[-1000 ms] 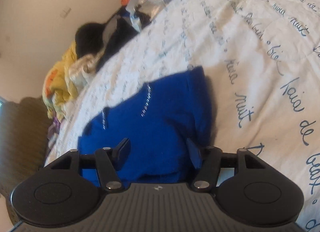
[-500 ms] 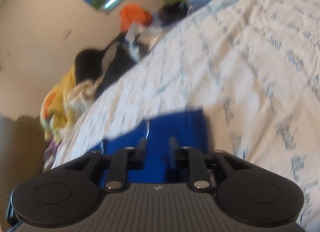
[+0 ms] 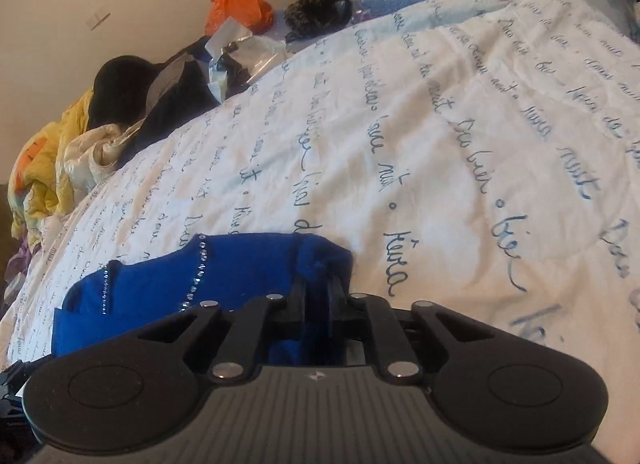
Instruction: Fold small clothes
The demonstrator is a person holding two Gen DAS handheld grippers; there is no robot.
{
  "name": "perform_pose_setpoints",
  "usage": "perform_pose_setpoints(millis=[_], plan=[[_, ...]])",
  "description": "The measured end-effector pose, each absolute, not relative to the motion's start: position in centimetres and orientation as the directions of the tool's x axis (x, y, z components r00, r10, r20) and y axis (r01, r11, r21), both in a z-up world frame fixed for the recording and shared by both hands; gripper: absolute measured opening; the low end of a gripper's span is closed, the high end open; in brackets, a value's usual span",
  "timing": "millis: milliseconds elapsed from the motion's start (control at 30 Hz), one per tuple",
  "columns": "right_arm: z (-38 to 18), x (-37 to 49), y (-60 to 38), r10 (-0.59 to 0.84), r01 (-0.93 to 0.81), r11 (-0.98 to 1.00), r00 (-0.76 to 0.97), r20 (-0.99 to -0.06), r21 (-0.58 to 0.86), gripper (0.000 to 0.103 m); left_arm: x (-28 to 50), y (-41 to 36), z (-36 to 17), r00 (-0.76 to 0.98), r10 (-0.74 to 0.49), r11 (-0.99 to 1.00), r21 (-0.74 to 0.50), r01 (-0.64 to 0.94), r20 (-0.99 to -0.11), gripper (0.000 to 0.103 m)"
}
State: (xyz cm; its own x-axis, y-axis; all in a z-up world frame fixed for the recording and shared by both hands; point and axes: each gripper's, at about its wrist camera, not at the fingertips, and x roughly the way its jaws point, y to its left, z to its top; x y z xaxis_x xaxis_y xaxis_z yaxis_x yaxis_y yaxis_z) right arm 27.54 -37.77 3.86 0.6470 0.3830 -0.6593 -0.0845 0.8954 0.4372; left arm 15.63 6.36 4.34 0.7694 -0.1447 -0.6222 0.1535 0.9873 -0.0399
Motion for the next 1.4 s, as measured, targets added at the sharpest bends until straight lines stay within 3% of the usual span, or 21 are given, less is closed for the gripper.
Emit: perform_pose_setpoints(millis=[33, 100, 133, 167, 200, 300, 333, 367, 433, 567, 633, 700, 733, 767, 900, 967, 1033, 1167, 1300, 1367, 1400], plan=[[4.5, 26.7, -38.0, 0.394, -0.087, 0.887, 0.656, -0.644, 0.454, 0.018, 14.9, 6.8, 4.9, 0.788, -0.133, 0.990, -0.037, 0.139, -0.601, 0.095], [5.3, 25.1, -38.6, 0.423, -0.089, 0.862, 0.670, -0.610, 0.499, 0.049, 14.7, 8.1, 5.5, 0.802, -0.109, 0.994, -0.060, 0.090, -0.588, 0.098], [5.3, 24.6, -38.9, 0.429, -0.086, 0.855, 0.672, -0.603, 0.512, 0.073, 15.3, 9.1, 5.6, 0.794, -0.102, 0.994, -0.101, 0.051, -0.599, 0.097], [5.2, 24.6, -39.0, 0.424, -0.077, 0.856, 0.671, -0.609, 0.511, 0.080, 16.3, 9.9, 5.5, 0.780, -0.093, 0.989, -0.148, 0.001, -0.618, 0.095], [4.9, 24.8, -38.9, 0.405, -0.057, 0.865, 0.666, -0.626, 0.498, 0.080, 17.2, 10.7, 5.2, 0.762, -0.086, 0.980, -0.194, -0.052, -0.641, 0.091], [3.6, 26.0, -37.7, 0.403, -0.042, 0.870, 0.634, -0.659, 0.492, 0.077, 19.9, 11.4, 4.6, 0.727, -0.047, 0.965, -0.219, -0.144, -0.685, 0.058], [3.5, 26.0, -36.7, 0.385, -0.073, 0.889, 0.651, -0.654, 0.452, 0.058, 20.4, 10.9, 4.7, 0.721, 0.013, 0.977, -0.146, -0.157, -0.693, 0.031], [3.4, 26.2, -35.4, 0.328, -0.105, 0.932, 0.651, -0.685, 0.347, 0.023, 20.9, 10.5, 4.7, 0.717, 0.061, 0.984, -0.081, -0.161, -0.694, 0.015], [3.2, 26.2, -34.0, 0.221, -0.171, 0.975, 0.700, -0.679, 0.141, 0.020, 21.3, 10.4, 4.5, 0.734, 0.093, 0.992, -0.005, -0.129, -0.673, 0.015], [4.3, 25.8, -34.6, 0.178, -0.106, 0.984, 0.689, -0.703, 0.145, 0.023, 19.6, 9.4, 5.8, 0.748, 0.248, 0.968, 0.197, -0.158, -0.615, 0.014], [6.4, 23.2, -34.1, 0.140, -0.087, 0.990, 0.747, -0.650, 0.113, 0.024, 16.6, 9.0, 7.4, 0.806, 0.181, 0.984, 0.103, -0.148, -0.564, 0.021], [8.3, 19.5, -33.0, 0.203, -0.134, 0.978, 0.806, -0.556, 0.162, 0.037, 14.6, 7.3, 7.9, 0.833, 0.054, 0.998, -0.007, -0.069, -0.550, 0.049], [8.3, 18.5, -32.0, 0.260, -0.183, 0.964, 0.802, -0.538, 0.194, 0.059, 14.1, 6.1, 7.6, 0.836, 0.008, 0.998, -0.042, -0.036, -0.548, 0.073], [8.0, 17.8, -30.8, 0.319, -0.235, 0.947, 0.781, -0.536, 0.220, 0.075, 13.9, 4.7, 7.0, 0.834, -0.025, 0.999, -0.051, -0.004, -0.552, 0.082], [4.0, 17.0, -26.8, 0.330, -0.268, 0.943, 0.695, -0.639, 0.196, 0.075, 14.5, 1.9, 2.9, 0.780, -0.022, 0.998, 0.026, 0.049, -0.625, 0.083], [1.8, 15.2, -27.7, 0.324, -0.311, 0.942, 0.758, -0.567, 0.122, 0.075, 14.3, 3.7, 2.5, 0.789, -0.055, 0.999, -0.033, 0.043, -0.612, 0.083], [1.7, 14.5, -29.2, 0.324, -0.271, 0.946, 0.773, -0.545, 0.178, 0.075, 13.9, 3.9, 2.3, 0.791, 0.000, 0.998, 0.051, 0.039, -0.612, 0.087], [2.8, 13.2, -27.8, 0.217, -0.209, 0.974, 0.761, -0.611, 0.085, 0.076, 11.5, 4.2, 3.6, 0.775, 0.042, 0.999, 0.031, -0.029, -0.631, 0.085], [3.4, 10.4, -26.1, 0.274, -0.225, 0.961, 0.721, -0.637, 0.159, 0.087, 6.1, 2.6, 4.3, 0.792, -0.049, 0.998, -0.061, 0.014, -0.609, 0.103], [2.0, 9.3, -25.3, 0.247, -0.244, 0.965, 0.712, -0.657, 0.098, 0.092, 4.9, 1.9, 2.7, 0.756, -0.065, 0.998, -0.058, 0.036, -0.651, 0.103], [1.2, 8.3, -24.9, 0.224, -0.271, 0.962, 0.750, -0.622, 0.020, 0.097, 4.1, 1.2, 1.9, 0.770, -0.016, 0.999, 0.018, 0.035, -0.638, 0.103]])
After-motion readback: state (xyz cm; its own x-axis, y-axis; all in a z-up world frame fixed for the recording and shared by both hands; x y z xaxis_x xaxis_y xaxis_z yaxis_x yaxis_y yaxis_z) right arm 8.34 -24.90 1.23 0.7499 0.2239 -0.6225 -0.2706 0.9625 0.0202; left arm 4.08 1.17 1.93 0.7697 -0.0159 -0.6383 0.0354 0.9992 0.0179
